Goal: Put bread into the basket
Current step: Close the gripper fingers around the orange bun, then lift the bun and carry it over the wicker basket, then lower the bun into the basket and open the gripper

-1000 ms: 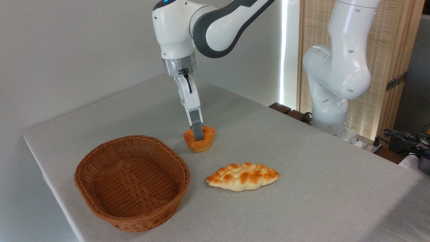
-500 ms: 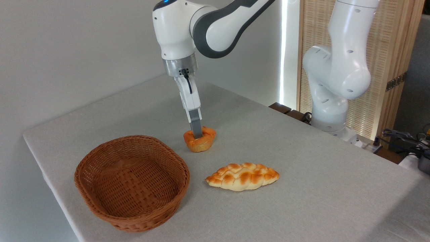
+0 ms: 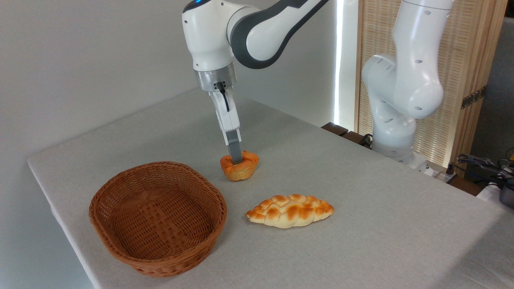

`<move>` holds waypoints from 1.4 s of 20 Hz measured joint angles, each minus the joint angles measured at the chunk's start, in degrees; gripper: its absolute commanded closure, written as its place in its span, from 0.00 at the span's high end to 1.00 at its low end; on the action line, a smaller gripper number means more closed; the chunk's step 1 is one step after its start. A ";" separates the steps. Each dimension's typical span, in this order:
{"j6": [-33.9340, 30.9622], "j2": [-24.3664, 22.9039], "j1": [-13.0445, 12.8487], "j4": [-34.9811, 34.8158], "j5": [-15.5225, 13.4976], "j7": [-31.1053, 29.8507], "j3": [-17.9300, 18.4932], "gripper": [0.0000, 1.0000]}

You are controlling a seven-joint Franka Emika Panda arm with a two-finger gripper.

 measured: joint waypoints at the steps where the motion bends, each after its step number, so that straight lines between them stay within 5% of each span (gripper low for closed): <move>1: -1.00 -0.11 0.00 0.69 0.00 0.00 0.31 0.01; 12: -10.87 0.02 0.01 14.97 -0.23 3.45 6.89 0.04; 16: -9.67 4.92 0.04 22.85 -5.43 3.34 9.19 0.10; 19: -1.87 9.20 0.08 25.03 -11.40 2.23 10.21 0.13; 22: 6.24 13.96 -0.02 25.12 -13.95 0.34 10.13 0.30; 25: 11.99 18.46 -0.09 25.18 -14.28 -0.12 9.78 0.88; 26: 13.49 19.70 -0.12 25.23 -14.30 -0.12 9.65 1.00; 28: 15.50 21.53 -0.21 25.32 -14.30 -0.11 9.36 1.00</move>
